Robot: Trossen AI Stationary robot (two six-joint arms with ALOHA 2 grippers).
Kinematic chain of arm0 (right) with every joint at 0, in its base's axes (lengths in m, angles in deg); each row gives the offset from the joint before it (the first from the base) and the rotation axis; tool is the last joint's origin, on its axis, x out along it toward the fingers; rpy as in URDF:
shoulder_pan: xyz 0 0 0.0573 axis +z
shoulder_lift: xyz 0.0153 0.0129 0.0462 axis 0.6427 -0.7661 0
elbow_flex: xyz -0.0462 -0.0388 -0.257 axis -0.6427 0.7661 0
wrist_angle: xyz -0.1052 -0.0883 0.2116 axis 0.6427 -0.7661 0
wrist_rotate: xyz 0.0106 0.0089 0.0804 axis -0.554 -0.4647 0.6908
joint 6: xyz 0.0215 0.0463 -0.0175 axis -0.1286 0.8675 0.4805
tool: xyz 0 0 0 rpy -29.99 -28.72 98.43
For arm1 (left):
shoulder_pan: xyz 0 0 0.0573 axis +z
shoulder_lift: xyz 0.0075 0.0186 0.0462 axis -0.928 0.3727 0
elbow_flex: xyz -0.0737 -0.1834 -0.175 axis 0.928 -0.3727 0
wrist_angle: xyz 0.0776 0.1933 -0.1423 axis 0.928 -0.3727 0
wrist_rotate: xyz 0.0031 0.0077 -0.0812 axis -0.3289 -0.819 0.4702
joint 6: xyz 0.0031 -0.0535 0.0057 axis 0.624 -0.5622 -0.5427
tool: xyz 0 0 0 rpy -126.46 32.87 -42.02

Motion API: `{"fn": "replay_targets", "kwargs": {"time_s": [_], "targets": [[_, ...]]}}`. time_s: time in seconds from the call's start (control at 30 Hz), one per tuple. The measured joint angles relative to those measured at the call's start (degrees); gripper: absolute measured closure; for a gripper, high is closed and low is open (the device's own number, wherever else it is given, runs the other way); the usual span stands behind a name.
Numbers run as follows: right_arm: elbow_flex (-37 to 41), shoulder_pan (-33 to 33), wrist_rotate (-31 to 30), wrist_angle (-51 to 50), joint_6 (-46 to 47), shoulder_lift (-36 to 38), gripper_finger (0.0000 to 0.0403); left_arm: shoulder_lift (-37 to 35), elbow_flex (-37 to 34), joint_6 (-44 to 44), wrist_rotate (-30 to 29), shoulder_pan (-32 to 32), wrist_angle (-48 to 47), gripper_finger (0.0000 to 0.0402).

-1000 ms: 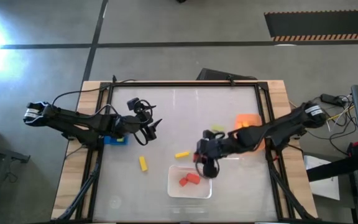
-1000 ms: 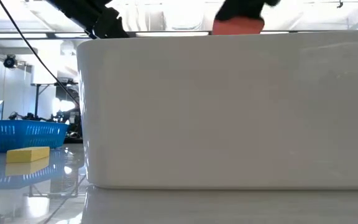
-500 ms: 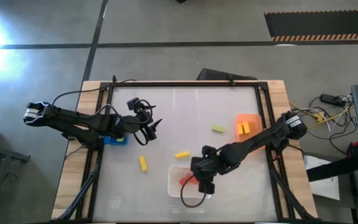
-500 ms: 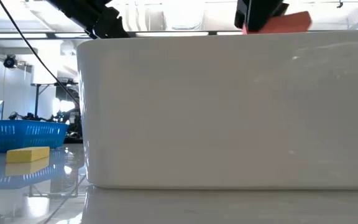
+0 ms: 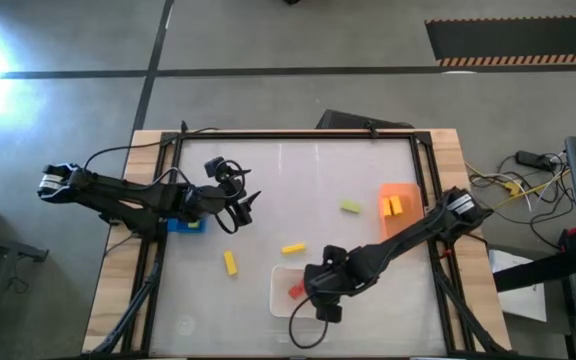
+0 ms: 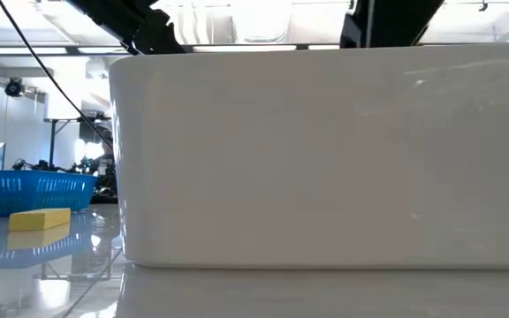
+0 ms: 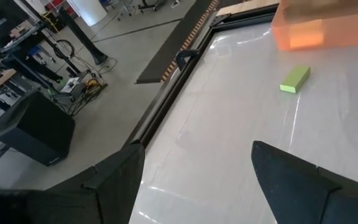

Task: Sort & place blocks by color
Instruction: Put the orange block into the white bin, then put the green block into the blue bin

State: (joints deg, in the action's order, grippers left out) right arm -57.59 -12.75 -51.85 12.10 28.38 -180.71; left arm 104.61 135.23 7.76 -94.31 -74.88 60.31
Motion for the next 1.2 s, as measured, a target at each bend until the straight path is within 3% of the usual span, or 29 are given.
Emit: {"fn": "replay_targets", "kwargs": {"time_s": [0.47,0.73,0.83,0.9,1.1,1.2], "targets": [[0.1,0.0,-3.1,0.9,0.0,-0.9,0.0265,0.0,0.0,0.0,0.0,0.0,0.1,0.0123],[-0.1,0.2,-1.2,0.7,-0.3,-0.8,0.0206,0.0,0.0,0.0,0.0,0.0,0.2,0.0123],[-1.6,0.1,-1.4,-4.7,-2.7,-0.2,0.0191,0.0,0.0,0.0,0.0,0.0,0.2,0.0123],[-2.5,0.1,-4.8,-9.1,-4.7,0.9,0.0187,0.0,0.0,0.0,0.0,0.0,0.2,0.0123],[-1.6,-1.0,-23.6,-15.3,-9.1,5.8,0.0194,0.0,0.1,0.0,0.0,0.0,0.1,0.0123],[0.2,-2.4,-27.5,-15.1,-11.7,8.5,0.0197,0.0,0.2,0.0,0.0,0.0,0.2,0.0123]]}}
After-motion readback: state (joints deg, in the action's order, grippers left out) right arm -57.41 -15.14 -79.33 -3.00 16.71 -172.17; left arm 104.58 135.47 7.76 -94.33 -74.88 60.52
